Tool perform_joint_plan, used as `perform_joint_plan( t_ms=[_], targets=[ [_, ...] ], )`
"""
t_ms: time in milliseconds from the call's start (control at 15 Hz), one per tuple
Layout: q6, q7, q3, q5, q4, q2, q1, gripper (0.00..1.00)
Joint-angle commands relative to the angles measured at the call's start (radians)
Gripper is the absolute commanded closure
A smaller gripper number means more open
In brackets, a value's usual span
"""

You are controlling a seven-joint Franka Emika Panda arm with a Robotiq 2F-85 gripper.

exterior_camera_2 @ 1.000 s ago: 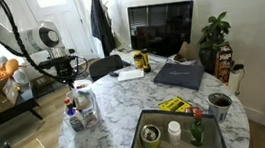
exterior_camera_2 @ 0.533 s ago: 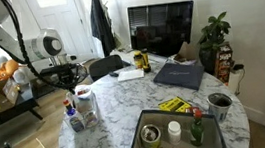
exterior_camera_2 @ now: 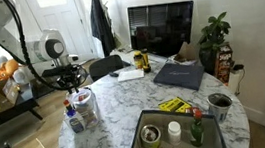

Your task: Pick up the clear plastic cup and put it in the clear storage container

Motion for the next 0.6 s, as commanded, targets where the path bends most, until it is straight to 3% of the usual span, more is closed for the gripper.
perform_joint_plan(
  t_ms=[0,267,333,400,533],
  targets=[
    [0.018,-0.052,0.004,0.0,-0.039,-0.209,-0.008,0.26],
    [0.08,-0.18,0.012,0.02,0.029,-0.281,0.01,0.0],
    [0.128,-0.213,0.013,0.042,0.04,-0.276,0.02,0.0],
    [0.061,-0.152,0.01,0.012,0.043,-0.279,0.007,0.07],
    [0.097,-0.18,0.014,0.024,0.051,-0.286,0.016,0.0]
  ],
)
